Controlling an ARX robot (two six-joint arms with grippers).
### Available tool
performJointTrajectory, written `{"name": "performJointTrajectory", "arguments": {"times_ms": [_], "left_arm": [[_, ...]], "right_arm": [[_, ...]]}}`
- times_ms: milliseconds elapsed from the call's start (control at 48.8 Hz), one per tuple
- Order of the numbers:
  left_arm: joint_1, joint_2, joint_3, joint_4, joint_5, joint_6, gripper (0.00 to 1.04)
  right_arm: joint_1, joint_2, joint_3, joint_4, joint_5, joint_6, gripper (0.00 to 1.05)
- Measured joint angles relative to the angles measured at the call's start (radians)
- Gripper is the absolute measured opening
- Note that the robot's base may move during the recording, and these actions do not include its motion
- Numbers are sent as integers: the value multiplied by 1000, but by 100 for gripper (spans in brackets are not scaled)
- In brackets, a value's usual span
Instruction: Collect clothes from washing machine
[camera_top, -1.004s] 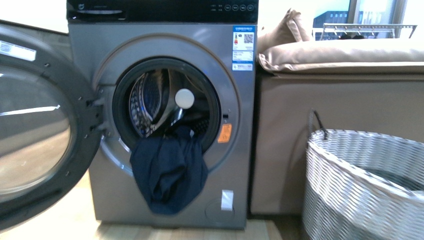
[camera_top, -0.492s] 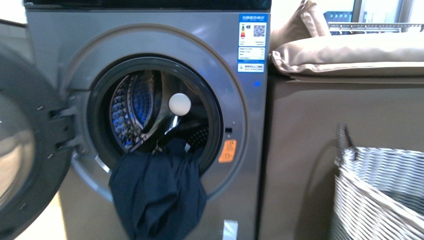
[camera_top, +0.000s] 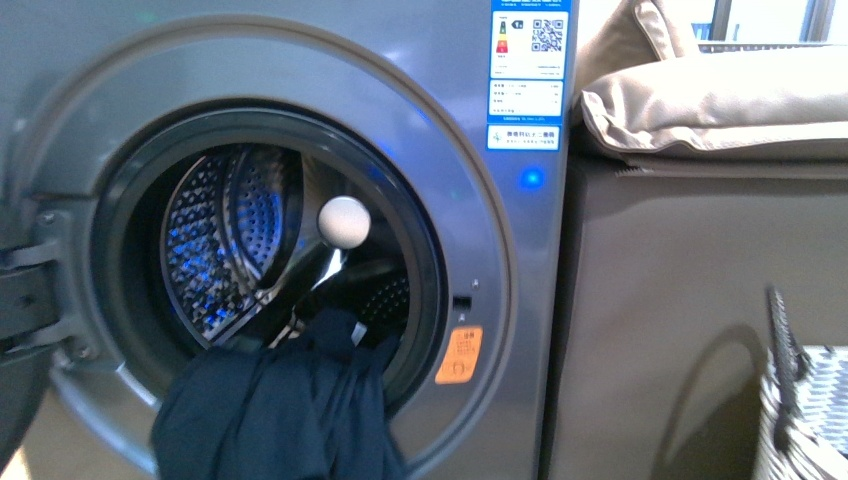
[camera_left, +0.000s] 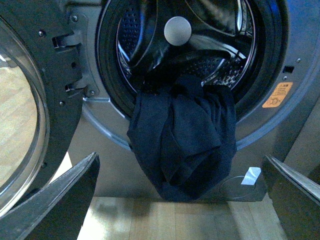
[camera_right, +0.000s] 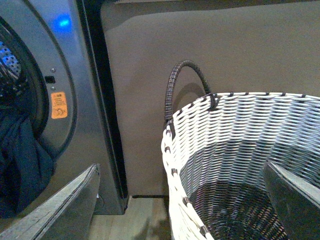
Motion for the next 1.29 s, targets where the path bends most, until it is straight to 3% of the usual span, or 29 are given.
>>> {"name": "performJointTrajectory", "arguments": {"times_ms": [553,656,738,1086,1291], "left_arm": [[0,-1,0,0,-1,0,98],[92,146,58,-58,341,-58,98],[92,304,108,24,448,-82,98],[30,890,340,414,424,-96,98],[36,1238,484,515,421,-94,98]], "right_arm": [[0,0,0,0,-3,0,97],[0,0,0,0,-3,0,97],[0,0,0,0,-1,0,97],[0,0,0,0,-1,0,97],[0,0,0,0,-1,0,97]]}}
